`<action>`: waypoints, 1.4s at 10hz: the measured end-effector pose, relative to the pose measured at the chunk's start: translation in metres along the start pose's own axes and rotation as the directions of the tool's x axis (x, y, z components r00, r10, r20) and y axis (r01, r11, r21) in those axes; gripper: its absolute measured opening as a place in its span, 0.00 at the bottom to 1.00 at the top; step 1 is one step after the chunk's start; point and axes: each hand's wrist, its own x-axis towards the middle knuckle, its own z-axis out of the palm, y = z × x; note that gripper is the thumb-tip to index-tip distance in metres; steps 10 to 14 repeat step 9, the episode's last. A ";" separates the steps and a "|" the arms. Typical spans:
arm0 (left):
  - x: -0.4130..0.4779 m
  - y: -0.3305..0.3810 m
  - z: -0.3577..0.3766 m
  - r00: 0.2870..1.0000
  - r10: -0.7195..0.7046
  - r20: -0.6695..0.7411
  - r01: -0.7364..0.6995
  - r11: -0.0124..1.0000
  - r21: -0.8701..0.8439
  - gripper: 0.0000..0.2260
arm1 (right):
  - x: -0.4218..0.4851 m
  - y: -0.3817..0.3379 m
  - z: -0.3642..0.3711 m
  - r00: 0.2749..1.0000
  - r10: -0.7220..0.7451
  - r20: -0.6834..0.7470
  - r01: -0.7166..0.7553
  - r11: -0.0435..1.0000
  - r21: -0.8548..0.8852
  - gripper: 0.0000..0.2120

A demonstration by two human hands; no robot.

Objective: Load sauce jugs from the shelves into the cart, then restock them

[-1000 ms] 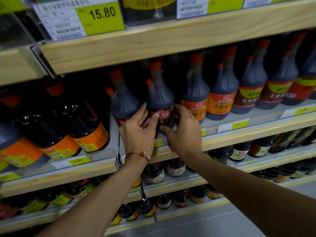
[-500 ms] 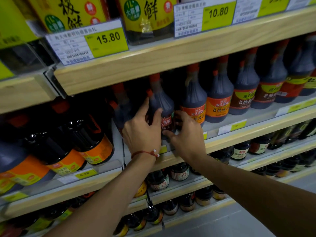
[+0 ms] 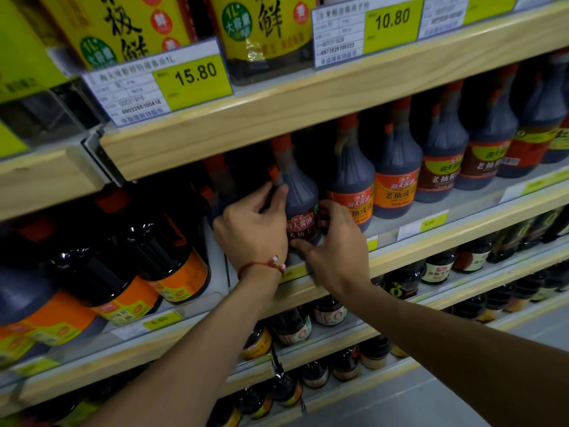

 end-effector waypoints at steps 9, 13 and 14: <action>-0.028 0.011 -0.019 0.992 0.089 0.092 -0.101 0.987 0.128 0.07 | 0.000 0.007 -0.060 0.955 -0.213 0.208 0.233 0.969 -0.081 0.18; -0.028 0.011 -0.019 0.992 0.089 0.092 -0.101 0.987 0.128 0.07 | 0.000 0.007 -0.060 0.955 -0.213 0.208 0.233 0.969 -0.081 0.18; -0.028 0.011 -0.019 0.992 0.089 0.092 -0.101 0.987 0.128 0.07 | 0.000 0.007 -0.060 0.955 -0.213 0.208 0.233 0.969 -0.081 0.18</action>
